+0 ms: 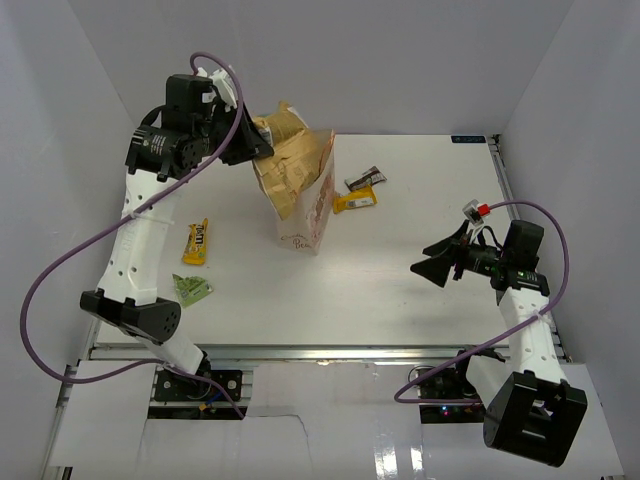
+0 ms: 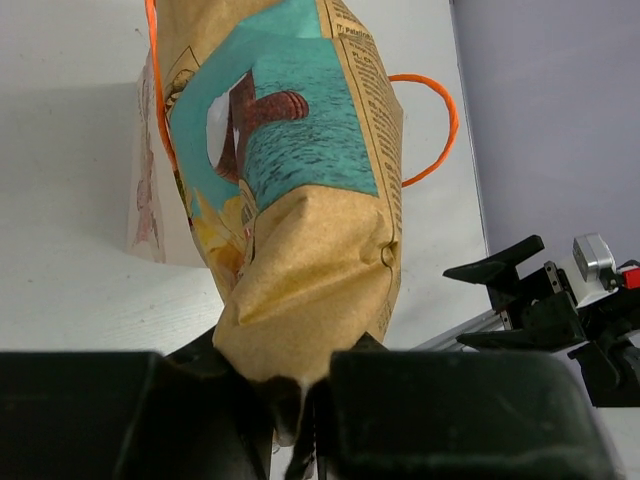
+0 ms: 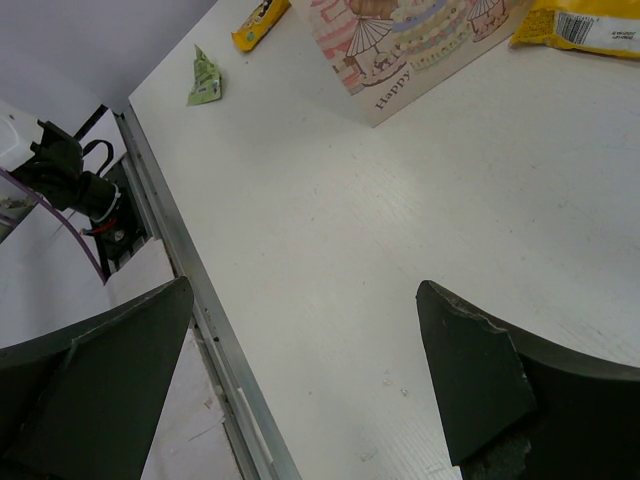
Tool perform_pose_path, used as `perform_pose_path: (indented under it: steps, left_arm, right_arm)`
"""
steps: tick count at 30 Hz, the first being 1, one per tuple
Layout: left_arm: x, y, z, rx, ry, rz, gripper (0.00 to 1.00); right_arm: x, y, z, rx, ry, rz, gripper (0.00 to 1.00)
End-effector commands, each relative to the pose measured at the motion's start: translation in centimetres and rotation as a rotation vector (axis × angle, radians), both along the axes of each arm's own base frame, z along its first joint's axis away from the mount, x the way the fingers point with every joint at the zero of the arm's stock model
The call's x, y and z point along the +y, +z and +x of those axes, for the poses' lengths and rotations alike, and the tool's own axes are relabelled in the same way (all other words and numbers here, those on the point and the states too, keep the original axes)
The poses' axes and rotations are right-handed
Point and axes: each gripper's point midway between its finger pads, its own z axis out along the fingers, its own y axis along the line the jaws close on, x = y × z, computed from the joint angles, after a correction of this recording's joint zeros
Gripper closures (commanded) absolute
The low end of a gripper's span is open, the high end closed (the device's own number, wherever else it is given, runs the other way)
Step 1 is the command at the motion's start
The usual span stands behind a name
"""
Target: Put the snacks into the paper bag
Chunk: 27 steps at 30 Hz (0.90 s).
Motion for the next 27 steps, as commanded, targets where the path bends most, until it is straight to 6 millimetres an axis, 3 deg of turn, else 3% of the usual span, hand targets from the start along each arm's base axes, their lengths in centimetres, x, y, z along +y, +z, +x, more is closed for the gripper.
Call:
perform_pose_path:
  steps: [1, 8, 11, 18, 24, 27]
  left_arm:
    - [0.7, 1.7, -3.2, -0.013, -0.018, -0.03, 0.76]
    - [1.0, 1.4, -2.9, 0.002, 0.009, -0.011, 0.63]
    - [0.7, 0.7, -1.9, 0.03, 0.017, -0.009, 0.46]
    - [-0.1, 1.5, -0.8, 0.035, 0.011, -0.042, 0.26]
    - [0.3, 1.2, -1.3, 0.038, 0.017, -0.029, 0.23]
    - [0.7, 3.3, -1.1, -0.038, 0.032, -0.028, 0.22]
  right_arm:
    - [0.1, 0.4, 0.0, -0.038, 0.01, 0.006, 0.02]
    - [0.1, 0.4, 0.0, -0.036, 0.011, 0.011, 0.02]
    - [0.1, 0.4, 0.0, -0.036, 0.01, 0.012, 0.02]
    - [0.1, 0.4, 0.0, -0.038, 0.011, 0.015, 0.02]
    - [0.1, 0.3, 0.1, -0.034, 0.007, 0.018, 0.02]
    - [0.2, 0.3, 0.1, -0.033, 0.009, 0.023, 0.02]
